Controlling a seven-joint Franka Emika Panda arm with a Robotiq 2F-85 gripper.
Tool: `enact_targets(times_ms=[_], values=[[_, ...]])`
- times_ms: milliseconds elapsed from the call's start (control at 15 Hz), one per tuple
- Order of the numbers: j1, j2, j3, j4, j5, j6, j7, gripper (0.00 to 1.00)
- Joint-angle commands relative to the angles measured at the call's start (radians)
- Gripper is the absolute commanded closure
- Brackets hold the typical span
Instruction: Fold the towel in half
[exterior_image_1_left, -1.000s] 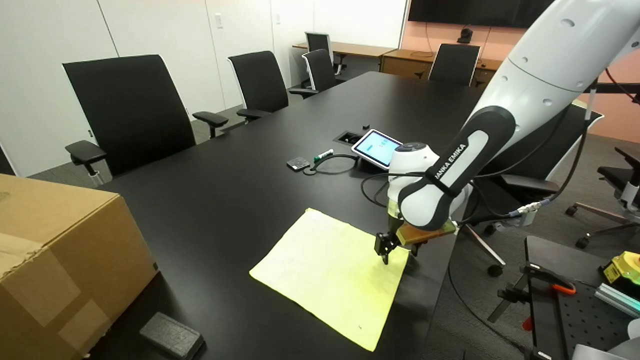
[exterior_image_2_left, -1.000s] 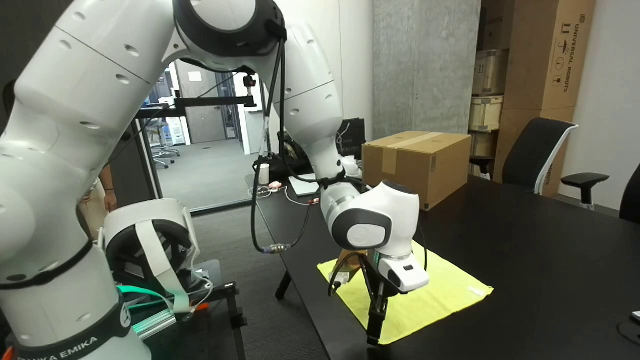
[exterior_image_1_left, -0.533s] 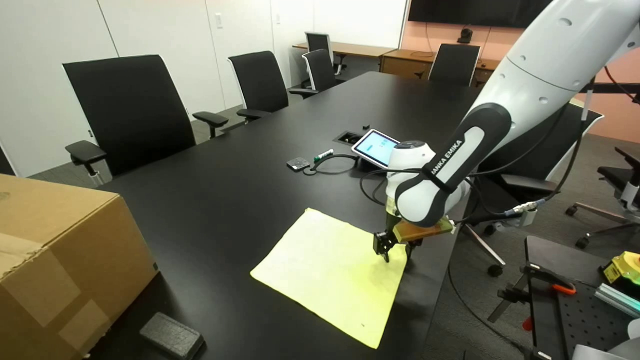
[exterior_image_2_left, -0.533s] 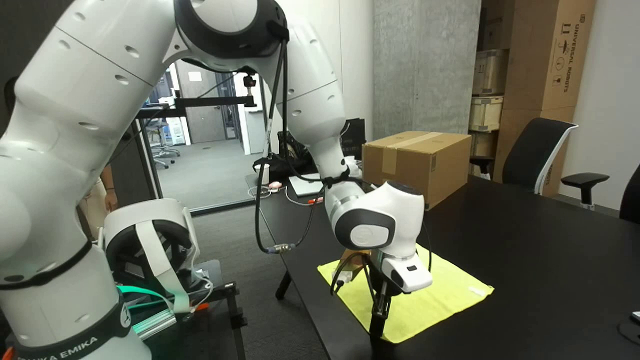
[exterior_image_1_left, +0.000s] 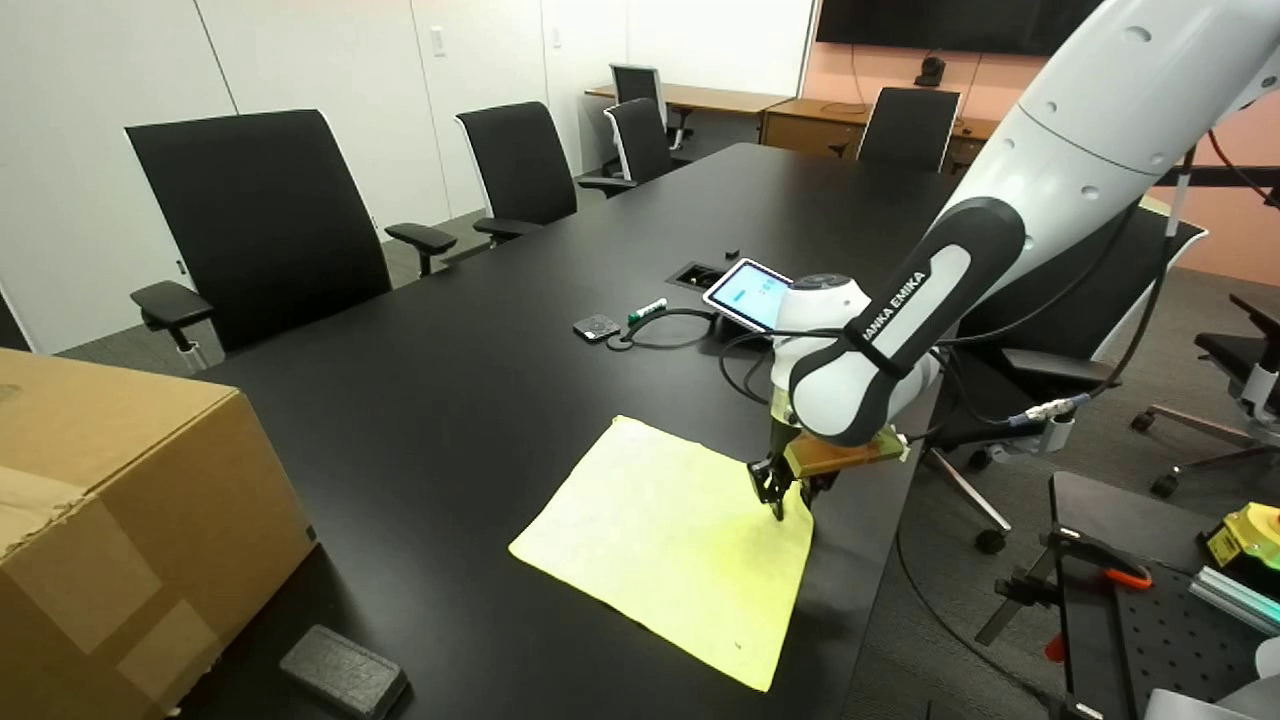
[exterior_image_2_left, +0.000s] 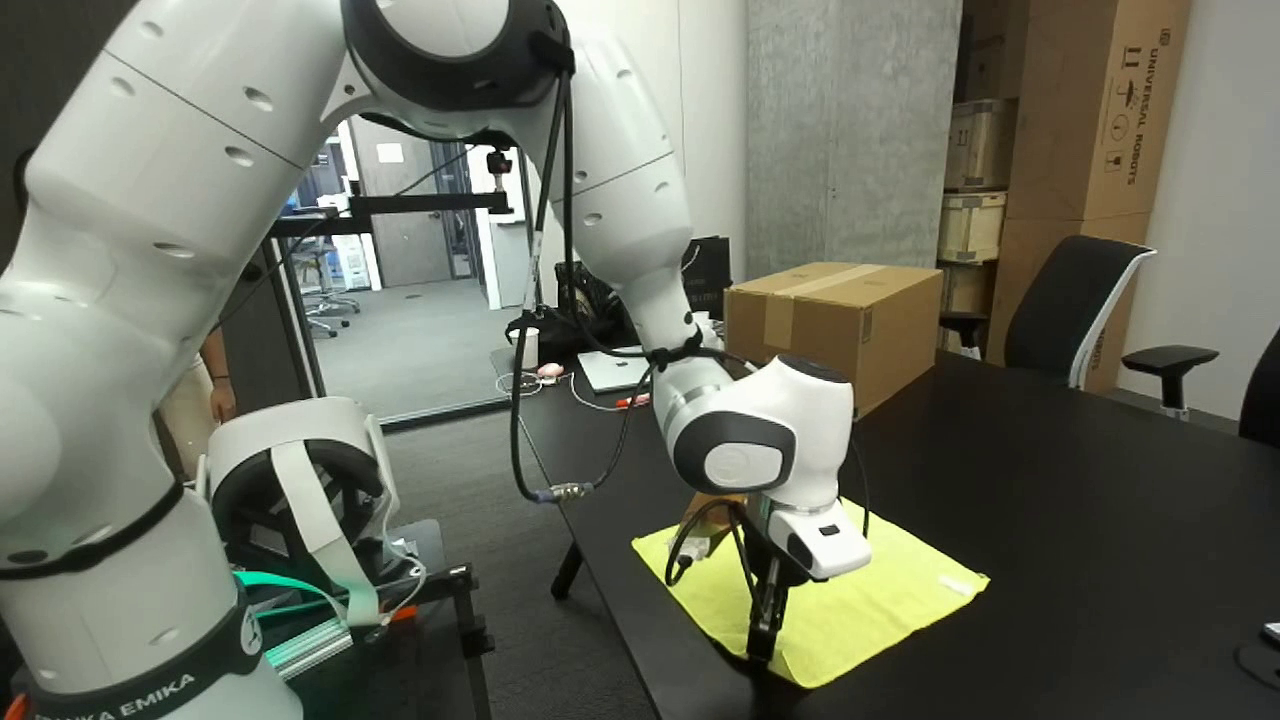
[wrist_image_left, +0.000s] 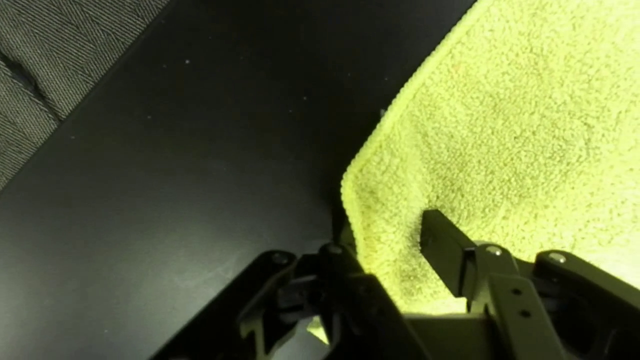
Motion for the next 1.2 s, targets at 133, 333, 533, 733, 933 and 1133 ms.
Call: enact_targets(times_ms=[133,333,533,733,933,1133], values=[[0.007,-0.049,-0.008,-0.03,0.0,-0.031,-0.009,0.91],[0.008,-0.058,-0.012,-0.038,-0.004,-0.043,-0.01,0.97],[0.016,-0.075,-0.022,-0.051,-0.014,-0.054,-0.004,0.9],[0.022,-0.11,-0.033,-0.069,-0.028,-0.069,-0.003,0.92],[0.021,-0.146,-0.039,-0.074,-0.045,-0.093,-0.005,0.93],[0.021,-0.168,-0.041,-0.055,-0.068,-0.135,-0.003,0.95]])
